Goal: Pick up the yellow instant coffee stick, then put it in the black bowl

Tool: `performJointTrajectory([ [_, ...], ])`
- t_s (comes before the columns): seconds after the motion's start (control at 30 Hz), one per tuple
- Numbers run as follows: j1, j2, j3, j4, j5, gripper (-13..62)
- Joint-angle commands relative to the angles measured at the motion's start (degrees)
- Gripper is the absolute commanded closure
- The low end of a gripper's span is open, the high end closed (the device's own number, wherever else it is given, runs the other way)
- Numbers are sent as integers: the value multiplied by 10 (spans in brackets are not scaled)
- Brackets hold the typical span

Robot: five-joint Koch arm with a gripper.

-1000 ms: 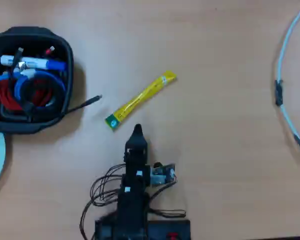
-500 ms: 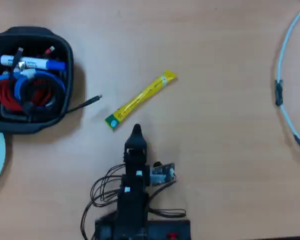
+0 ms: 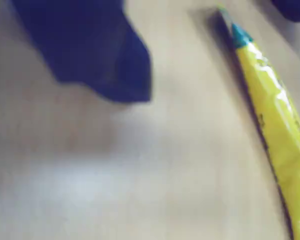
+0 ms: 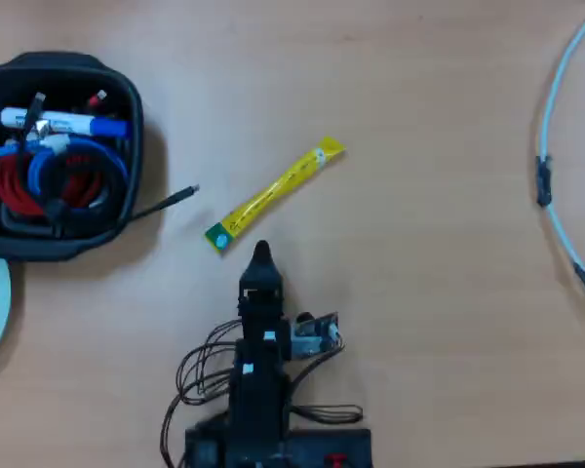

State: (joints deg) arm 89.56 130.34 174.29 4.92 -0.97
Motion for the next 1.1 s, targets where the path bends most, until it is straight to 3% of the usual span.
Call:
performJointTrajectory([
  [0.0,-8,55,-36,136,3,28],
  [0.77,-80,53,-399,493,2,29],
  [1.07,-94,-156,-604,599,0,28],
])
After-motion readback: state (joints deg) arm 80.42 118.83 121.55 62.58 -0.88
